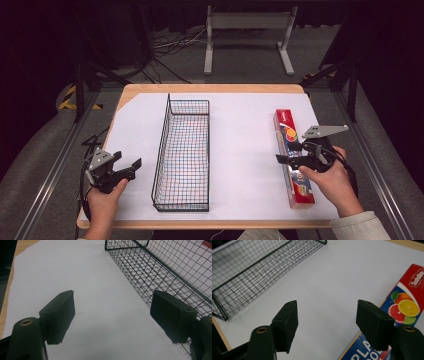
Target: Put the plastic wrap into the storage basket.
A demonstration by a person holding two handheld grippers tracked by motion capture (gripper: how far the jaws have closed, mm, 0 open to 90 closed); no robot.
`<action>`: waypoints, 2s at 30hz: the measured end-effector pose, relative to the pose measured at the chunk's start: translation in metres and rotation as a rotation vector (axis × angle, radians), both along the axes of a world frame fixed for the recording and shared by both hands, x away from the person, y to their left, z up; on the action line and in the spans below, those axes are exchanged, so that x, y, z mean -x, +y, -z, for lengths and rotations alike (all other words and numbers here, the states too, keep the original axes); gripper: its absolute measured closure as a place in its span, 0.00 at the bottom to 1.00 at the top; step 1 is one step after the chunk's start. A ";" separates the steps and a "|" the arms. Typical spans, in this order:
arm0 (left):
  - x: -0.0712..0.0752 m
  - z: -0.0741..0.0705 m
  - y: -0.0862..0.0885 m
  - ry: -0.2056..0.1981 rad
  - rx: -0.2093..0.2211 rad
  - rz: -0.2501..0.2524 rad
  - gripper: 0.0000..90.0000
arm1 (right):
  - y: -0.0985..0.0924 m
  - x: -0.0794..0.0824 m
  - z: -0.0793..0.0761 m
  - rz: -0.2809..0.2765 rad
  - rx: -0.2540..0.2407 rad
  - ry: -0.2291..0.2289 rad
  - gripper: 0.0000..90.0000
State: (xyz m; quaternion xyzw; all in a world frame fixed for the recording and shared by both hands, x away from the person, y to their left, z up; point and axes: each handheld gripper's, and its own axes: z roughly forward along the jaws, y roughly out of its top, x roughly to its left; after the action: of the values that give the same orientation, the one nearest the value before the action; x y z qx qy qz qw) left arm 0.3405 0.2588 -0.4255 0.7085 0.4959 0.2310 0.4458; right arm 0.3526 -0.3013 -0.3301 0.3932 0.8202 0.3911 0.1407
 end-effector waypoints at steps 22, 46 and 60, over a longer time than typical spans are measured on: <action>0.000 0.001 0.000 -0.016 -0.001 -0.014 0.23 | -0.018 -0.039 0.007 0.307 0.100 -0.083 0.10; 0.001 0.003 0.001 -0.019 -0.011 -0.012 0.23 | -0.004 -0.086 0.065 0.538 0.140 0.243 0.22; 0.000 0.004 0.000 -0.023 -0.016 -0.010 0.23 | 0.004 -0.093 0.081 0.627 0.217 0.344 0.31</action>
State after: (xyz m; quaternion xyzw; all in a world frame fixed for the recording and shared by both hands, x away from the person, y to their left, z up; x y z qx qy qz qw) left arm 0.3401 0.2590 -0.4291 0.7069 0.4925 0.2451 0.4446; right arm 0.4460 -0.2972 -0.4107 0.6681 0.7081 0.1681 0.1548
